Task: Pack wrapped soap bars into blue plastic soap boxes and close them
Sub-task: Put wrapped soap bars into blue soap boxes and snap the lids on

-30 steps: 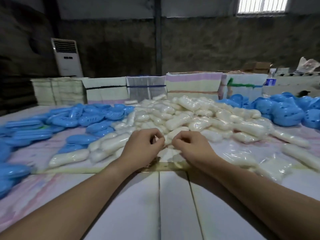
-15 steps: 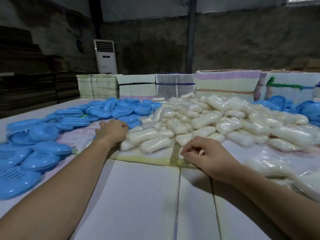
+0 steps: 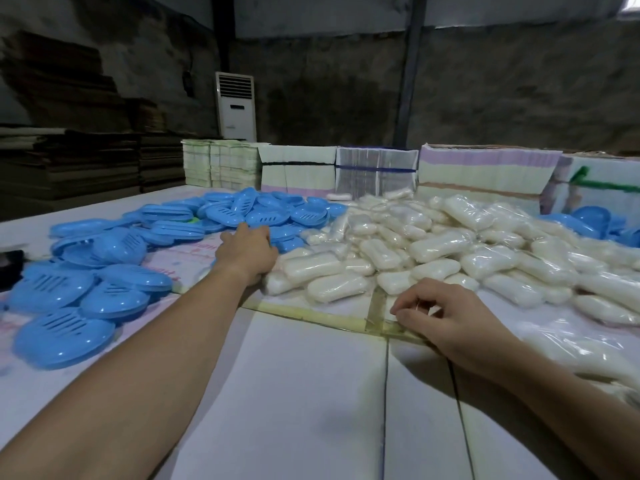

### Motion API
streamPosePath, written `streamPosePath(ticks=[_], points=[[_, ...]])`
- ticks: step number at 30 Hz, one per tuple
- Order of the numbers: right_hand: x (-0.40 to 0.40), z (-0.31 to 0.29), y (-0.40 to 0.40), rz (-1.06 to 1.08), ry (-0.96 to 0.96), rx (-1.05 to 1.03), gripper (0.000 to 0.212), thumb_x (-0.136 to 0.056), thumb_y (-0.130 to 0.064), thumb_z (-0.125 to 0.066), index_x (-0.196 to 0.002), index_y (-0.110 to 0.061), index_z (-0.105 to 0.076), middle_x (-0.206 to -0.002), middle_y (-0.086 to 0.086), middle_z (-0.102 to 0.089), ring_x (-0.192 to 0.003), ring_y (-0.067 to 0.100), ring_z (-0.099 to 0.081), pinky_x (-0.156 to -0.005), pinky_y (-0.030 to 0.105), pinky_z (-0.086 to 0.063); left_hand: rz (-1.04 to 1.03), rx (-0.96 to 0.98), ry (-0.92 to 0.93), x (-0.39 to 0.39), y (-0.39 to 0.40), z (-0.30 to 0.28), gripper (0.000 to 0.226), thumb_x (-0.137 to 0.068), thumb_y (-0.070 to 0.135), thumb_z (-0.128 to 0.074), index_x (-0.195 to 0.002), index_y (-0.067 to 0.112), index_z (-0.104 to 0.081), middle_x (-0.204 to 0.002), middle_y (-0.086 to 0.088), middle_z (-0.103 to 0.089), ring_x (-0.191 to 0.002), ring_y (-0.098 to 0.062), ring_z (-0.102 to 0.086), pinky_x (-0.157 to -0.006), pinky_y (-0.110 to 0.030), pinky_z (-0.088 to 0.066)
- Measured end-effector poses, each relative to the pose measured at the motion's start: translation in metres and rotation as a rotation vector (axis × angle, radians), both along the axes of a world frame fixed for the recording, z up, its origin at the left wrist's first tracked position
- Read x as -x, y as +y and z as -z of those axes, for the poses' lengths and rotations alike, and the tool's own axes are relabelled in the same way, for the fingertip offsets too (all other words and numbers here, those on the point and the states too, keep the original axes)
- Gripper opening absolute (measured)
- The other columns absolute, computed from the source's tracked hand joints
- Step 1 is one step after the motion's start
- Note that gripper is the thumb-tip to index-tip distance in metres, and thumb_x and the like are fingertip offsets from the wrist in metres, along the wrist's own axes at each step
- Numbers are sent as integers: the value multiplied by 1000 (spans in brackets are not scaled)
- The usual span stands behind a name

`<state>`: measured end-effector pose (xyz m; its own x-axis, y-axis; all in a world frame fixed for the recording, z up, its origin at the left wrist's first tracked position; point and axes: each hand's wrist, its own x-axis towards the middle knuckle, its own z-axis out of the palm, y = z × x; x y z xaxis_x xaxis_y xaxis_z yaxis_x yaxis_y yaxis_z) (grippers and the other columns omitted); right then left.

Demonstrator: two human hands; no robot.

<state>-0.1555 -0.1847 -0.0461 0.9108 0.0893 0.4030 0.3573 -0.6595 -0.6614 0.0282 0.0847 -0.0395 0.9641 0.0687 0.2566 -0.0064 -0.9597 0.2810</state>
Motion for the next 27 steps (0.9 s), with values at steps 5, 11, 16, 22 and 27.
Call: streamPosePath(ticks=[5,11,16,22,27], points=[[1,-1,1,3,-14,10,18,-82,-13,-70,-74,-30,-72,-79,-13,-65,-72,8,-59,-65,15,-44,-22,87,-240,3,8,2,27,-92,-2,-47,-109,19,-47,-119,-13,-48,-94,-33,-45,-73,-44,-38],[0,-1,2,5,-18,-7,19,-82,-11,-70,-74,-28,-72,-78,-13,-64,-70,7,-59,-64,13,-42,-9,241,-598,7,4,-11,28,-90,-9,-46,-100,17,-45,-96,-6,-56,-77,-29,-49,-60,-40,-33],[0,-2,2,13,-34,-14,20,-82,-10,-70,-75,-28,-72,-78,-13,-65,-71,7,-59,-64,13,-42,208,542,-668,24,-25,-27,26,-91,-3,-54,-91,20,-42,-86,3,-53,-82,-25,-56,-57,-32,-45],[0,-9,-2,108,-151,-124,21,-80,-8,-68,-69,-26,-71,-75,-9,-65,-66,7,-56,-63,17,-44,601,874,-171,77,-91,-24,41,-87,0,-55,-83,39,-45,-94,1,-52,-73,-24,-62,-46,-32,-58],[-1,-21,-26,296,-235,-154,20,-79,-10,-65,-69,-27,-70,-76,-9,-67,-68,4,-56,-64,15,-43,748,639,218,101,-121,0,34,-88,0,-55,-97,32,-49,-96,-4,-59,-55,-24,-62,-56,-41,-58]])
